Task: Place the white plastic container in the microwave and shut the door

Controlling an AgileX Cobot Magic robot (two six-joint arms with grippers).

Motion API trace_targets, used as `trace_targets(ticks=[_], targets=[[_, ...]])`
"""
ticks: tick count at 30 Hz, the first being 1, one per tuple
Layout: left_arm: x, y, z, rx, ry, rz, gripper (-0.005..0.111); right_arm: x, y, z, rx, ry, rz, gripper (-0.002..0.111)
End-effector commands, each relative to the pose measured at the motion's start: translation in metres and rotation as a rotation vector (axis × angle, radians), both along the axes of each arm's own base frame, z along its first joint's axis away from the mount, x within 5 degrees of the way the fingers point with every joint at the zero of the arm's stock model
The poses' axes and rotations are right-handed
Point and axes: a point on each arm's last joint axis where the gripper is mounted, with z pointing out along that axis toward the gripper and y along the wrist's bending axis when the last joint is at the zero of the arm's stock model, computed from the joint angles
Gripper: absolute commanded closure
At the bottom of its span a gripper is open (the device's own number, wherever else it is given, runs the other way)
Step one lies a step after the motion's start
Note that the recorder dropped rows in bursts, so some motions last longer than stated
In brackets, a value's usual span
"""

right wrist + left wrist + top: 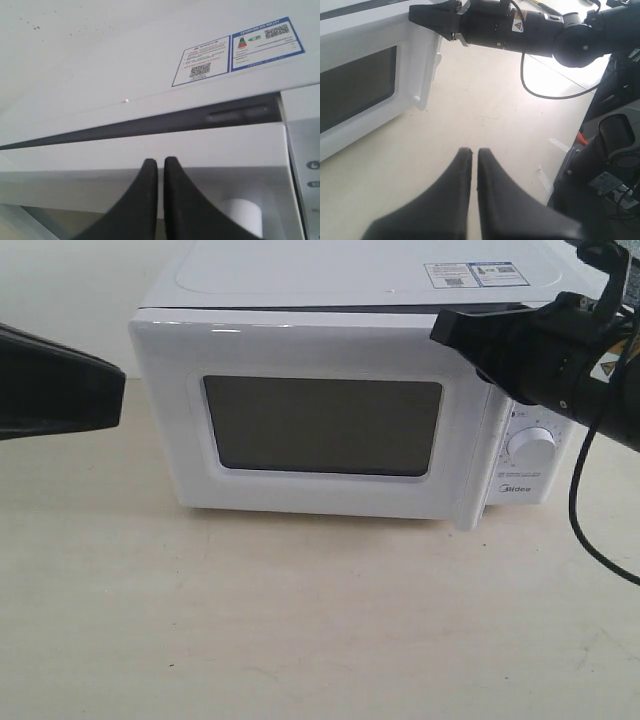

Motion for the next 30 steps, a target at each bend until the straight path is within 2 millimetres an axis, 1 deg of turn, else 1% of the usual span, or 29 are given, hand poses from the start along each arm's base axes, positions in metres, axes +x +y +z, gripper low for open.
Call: trace_targets(ticks=[1, 11, 16, 23, 30], targets=[[-0.003, 0.0, 0.001, -0.011, -0.008, -0.012, 0.102, 0.002, -0.001, 0.003, 0.012, -0.011, -0.015, 0.108], [-0.002, 0.0, 0.002, -0.022, -0.013, -0.003, 0.102, 0.002, -0.001, 0.002, 0.01, -0.013, -0.019, 0.108], [-0.002, 0.0, 0.002, -0.024, -0.013, -0.001, 0.102, 0.012, 0.004, -0.001, 0.0, 0.01, -0.016, 0.108], [-0.003, 0.0, 0.002, -0.023, -0.011, -0.004, 0.102, 0.022, 0.009, 0.001, -0.001, 0.009, -0.017, 0.108], [-0.002, 0.0, 0.002, -0.024, -0.012, -0.003, 0.102, 0.028, 0.011, -0.008, -0.008, 0.033, -0.026, 0.108]])
